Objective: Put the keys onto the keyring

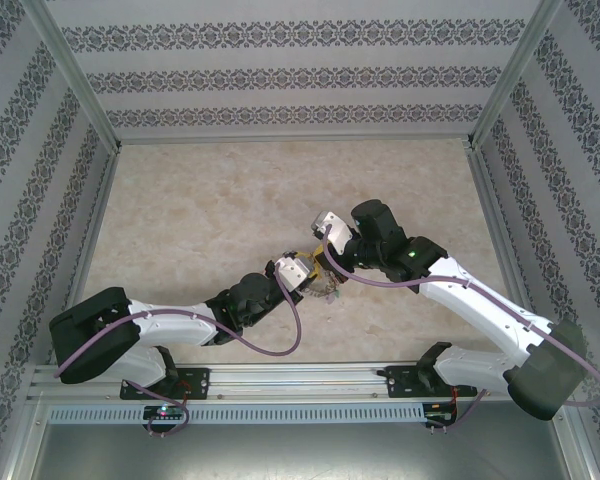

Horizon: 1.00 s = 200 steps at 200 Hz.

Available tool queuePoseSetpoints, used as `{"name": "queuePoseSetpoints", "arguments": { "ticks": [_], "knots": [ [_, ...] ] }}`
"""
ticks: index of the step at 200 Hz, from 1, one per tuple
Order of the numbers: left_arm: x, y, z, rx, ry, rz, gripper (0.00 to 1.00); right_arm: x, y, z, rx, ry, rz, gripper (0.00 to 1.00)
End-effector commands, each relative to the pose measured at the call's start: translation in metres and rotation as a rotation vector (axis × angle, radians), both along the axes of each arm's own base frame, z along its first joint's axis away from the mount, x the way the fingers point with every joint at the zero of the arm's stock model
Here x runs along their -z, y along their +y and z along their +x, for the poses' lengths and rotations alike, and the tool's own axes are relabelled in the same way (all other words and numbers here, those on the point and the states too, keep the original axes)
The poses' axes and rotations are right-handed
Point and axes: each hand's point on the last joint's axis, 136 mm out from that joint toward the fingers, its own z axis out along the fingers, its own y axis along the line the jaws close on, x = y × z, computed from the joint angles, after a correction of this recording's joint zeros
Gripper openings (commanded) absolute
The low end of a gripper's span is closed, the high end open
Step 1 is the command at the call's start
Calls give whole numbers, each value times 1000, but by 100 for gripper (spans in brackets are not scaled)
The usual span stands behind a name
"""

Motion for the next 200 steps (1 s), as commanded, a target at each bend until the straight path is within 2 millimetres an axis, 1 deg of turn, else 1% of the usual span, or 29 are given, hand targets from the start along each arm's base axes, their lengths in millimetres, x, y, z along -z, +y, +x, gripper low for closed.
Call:
{"name": "queuePoseSetpoints", "arguments": {
  "ticks": [1,15,47,66,73,85,106,131,149,200],
  "knots": [
    [-17,-6,0,-7,-40,-33,25,-18,3,3,3,-24,57,0],
    [-16,-4,1,-17,-39,-28,23,-19,3,3,2,-24,58,0],
    [-15,0,3,-38,-36,-22,22,-18,2,4,3,-25,54,0],
    [-14,3,4,-58,-31,-17,26,-17,2,4,3,-26,51,0],
    [-13,6,5,-69,-30,-18,26,-18,2,5,7,-27,50,0],
    [-14,10,5,-81,-32,-25,30,-16,1,6,12,-25,46,0],
    [-14,19,6,-119,-25,-34,33,-16,2,6,14,-21,45,0],
    [-20,24,2,-111,-40,-60,36,-15,0,9,28,-24,37,0],
    [-23,25,-3,-90,-38,-56,35,-15,0,10,29,-25,36,0],
    [-24,44,-6,-131,-38,-34,35,-16,1,9,27,-24,41,0]
  ]
}}
